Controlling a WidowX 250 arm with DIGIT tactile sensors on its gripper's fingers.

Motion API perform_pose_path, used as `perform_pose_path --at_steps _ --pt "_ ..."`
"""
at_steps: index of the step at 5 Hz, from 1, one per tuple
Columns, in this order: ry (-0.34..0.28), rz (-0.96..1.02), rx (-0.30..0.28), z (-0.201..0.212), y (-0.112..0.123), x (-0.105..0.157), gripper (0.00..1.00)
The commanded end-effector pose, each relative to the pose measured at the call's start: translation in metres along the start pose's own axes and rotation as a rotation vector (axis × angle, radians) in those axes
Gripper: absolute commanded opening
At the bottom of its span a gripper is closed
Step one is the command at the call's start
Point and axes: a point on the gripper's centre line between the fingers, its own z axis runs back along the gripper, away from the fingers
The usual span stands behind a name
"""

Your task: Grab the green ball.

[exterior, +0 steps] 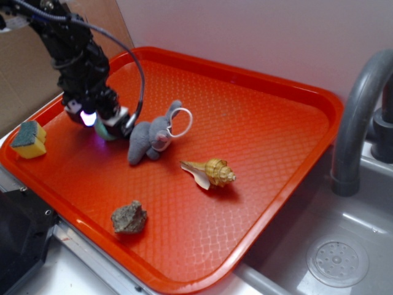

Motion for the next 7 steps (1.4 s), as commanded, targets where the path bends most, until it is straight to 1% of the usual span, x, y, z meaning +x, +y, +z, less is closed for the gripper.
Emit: perform_pose_path --at_steps 1,2,4,5,6,7 --pt "-0.044 -0.005 0.016 0.006 0.001 0.003 0.81" --pt "-0.049 0.014 0.020 0.002 0.003 0.004 0.00" --pt "-0.050 0.000 0.029 0.003 0.001 0.002 0.00" --pt "-0.054 -0.012 0.036 0.017 0.002 0.004 0.00" --pt "-0.107 0.016 0.050 0.068 0.006 0.018 0.00" --pt "-0.166 0.025 0.042 0.119 0.001 0.032 0.00"
